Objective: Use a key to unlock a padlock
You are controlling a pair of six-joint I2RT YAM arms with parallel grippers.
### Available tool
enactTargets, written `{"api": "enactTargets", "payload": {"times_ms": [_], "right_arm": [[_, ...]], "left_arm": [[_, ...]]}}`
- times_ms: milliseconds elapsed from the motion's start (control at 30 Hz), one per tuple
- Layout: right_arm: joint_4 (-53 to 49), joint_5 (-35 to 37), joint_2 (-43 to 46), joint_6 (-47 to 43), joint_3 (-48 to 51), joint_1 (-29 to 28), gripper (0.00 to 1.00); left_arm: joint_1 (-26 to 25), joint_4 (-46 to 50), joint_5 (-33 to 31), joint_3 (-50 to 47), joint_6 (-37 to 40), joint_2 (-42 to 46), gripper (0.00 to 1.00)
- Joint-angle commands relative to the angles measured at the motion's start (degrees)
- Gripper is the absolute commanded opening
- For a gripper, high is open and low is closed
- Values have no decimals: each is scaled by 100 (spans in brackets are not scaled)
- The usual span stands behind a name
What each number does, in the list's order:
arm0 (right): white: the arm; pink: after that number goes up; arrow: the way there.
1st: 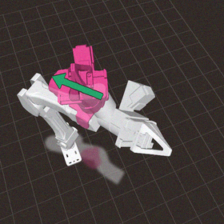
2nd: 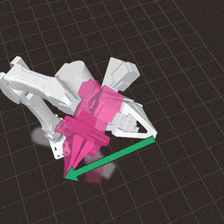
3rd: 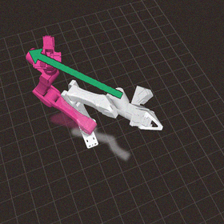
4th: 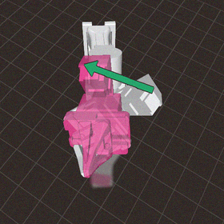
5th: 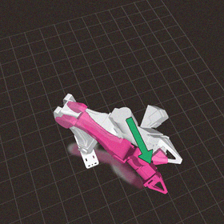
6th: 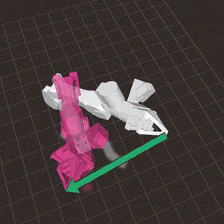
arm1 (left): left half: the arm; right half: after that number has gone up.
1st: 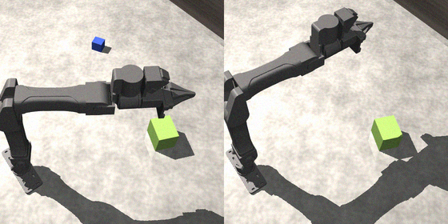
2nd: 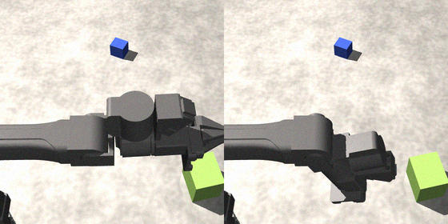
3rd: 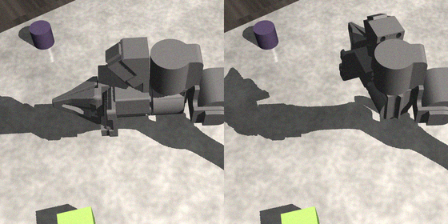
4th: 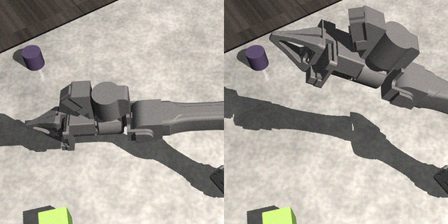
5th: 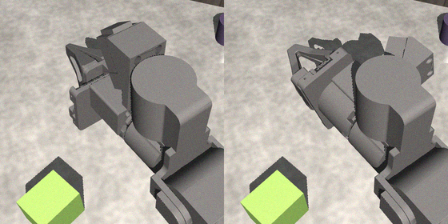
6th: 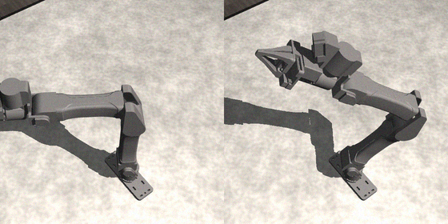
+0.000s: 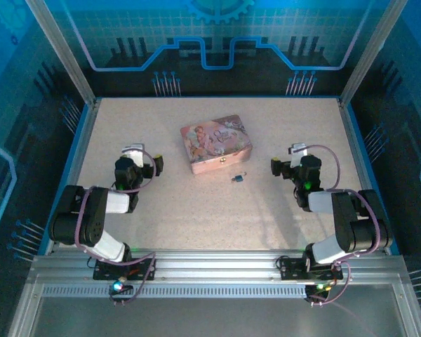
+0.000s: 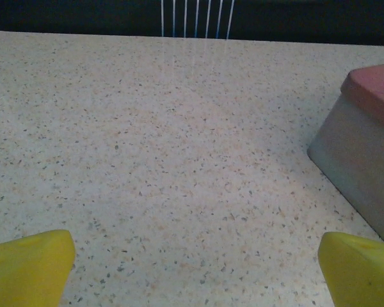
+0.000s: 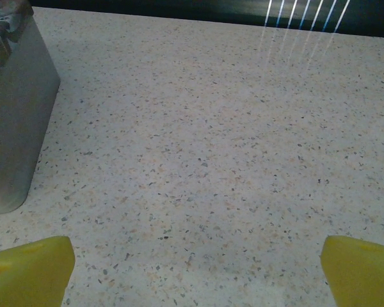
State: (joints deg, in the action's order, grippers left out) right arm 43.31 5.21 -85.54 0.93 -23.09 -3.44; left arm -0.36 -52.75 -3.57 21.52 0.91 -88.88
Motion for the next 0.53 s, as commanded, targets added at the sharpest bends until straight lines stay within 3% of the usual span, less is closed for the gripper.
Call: {"api": "enactTargets", "payload": {"times_ms": [0, 500], "right_arm": [[37, 98, -60, -110, -142, -60, 100], [20, 59, -60, -109, -156, -51, 100]], "left_arm": [[62, 89, 22, 63, -126, 20, 99], [58, 85, 14, 63, -117, 23, 99]]}}
